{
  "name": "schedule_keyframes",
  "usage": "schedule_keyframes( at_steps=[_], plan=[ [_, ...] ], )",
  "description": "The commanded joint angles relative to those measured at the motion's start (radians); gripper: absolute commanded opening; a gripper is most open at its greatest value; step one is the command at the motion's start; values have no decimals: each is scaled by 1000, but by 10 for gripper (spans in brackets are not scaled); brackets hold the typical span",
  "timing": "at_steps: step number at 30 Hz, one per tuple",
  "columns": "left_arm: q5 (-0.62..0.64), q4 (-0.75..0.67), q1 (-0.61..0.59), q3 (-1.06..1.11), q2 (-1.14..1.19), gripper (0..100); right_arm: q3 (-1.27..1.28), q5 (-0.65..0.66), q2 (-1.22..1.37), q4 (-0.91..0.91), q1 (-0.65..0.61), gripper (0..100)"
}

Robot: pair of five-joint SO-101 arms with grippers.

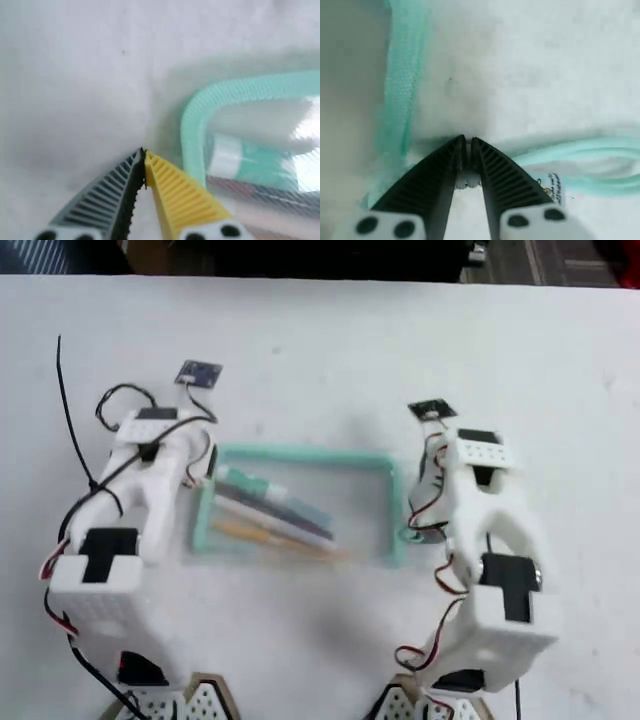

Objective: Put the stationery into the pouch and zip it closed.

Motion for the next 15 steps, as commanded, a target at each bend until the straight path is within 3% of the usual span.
schedule_keyframes(
  at_steps=[1, 5, 10, 15],
  plan=[
    [-3, 92, 58, -81, 24, 24, -5, 3, -134, 2, 97, 17],
    [-5, 190, 137, -94, 59, 24, 2, -63, -265, 7, 173, 17],
    [2, 201, 194, -92, 62, 24, 3, -86, -397, 44, 194, 16],
    [3, 264, 134, -133, 42, 23, 3, -80, -489, 91, 197, 16]
  ],
)
